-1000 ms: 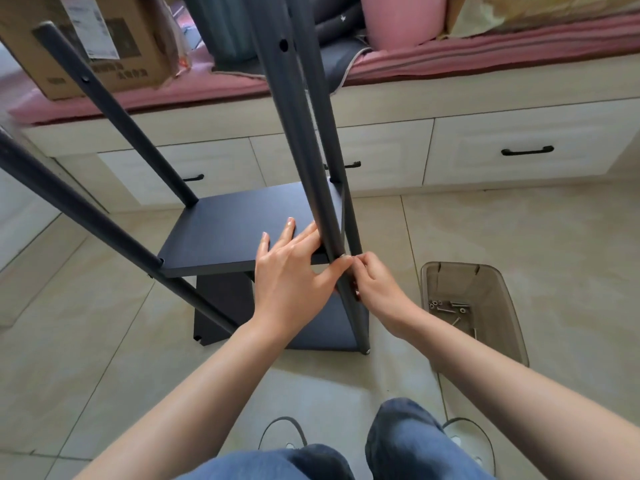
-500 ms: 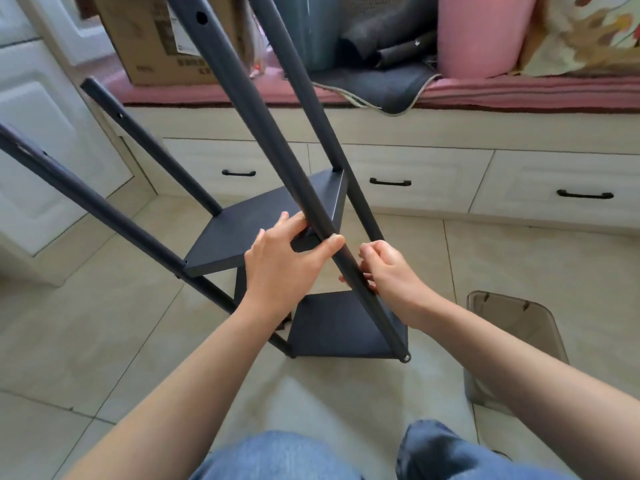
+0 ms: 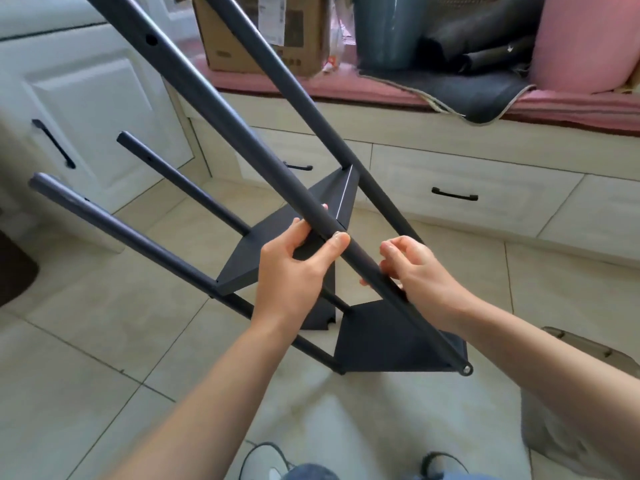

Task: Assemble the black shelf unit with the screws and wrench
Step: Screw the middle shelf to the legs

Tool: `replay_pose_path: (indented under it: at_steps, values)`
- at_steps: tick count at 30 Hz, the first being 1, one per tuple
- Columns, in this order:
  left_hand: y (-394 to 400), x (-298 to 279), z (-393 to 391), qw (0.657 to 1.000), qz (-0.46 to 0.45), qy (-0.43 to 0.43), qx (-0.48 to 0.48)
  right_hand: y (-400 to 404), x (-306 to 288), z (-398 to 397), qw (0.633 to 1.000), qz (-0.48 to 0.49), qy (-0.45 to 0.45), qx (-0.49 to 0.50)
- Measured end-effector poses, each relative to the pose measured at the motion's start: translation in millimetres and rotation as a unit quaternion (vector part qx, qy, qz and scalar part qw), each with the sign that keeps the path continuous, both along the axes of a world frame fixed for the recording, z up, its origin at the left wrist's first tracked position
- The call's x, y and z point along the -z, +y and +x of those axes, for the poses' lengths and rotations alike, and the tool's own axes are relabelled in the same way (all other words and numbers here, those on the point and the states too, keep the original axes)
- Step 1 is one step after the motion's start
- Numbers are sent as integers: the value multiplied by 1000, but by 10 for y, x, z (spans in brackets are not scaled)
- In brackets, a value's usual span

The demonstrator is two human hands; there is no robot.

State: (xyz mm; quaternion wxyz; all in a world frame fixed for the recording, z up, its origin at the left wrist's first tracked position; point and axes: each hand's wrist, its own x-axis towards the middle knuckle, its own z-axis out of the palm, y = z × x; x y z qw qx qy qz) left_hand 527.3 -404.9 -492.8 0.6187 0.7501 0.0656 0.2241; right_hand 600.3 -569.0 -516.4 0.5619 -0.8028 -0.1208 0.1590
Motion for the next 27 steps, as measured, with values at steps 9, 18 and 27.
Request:
replay_pose_path:
  at_steps: [9, 18, 27]
  values:
    - [462, 180, -154, 986, -160, 13, -35, 437, -9, 50, 997, -43, -42, -50]
    - [500, 782, -470, 949, -307, 29, -73, 524, 226, -126, 992, -94, -53, -58]
    - [462, 1141, -543, 923, -372, 28, -97, 562, 478, -122, 986, -140, -51, -76]
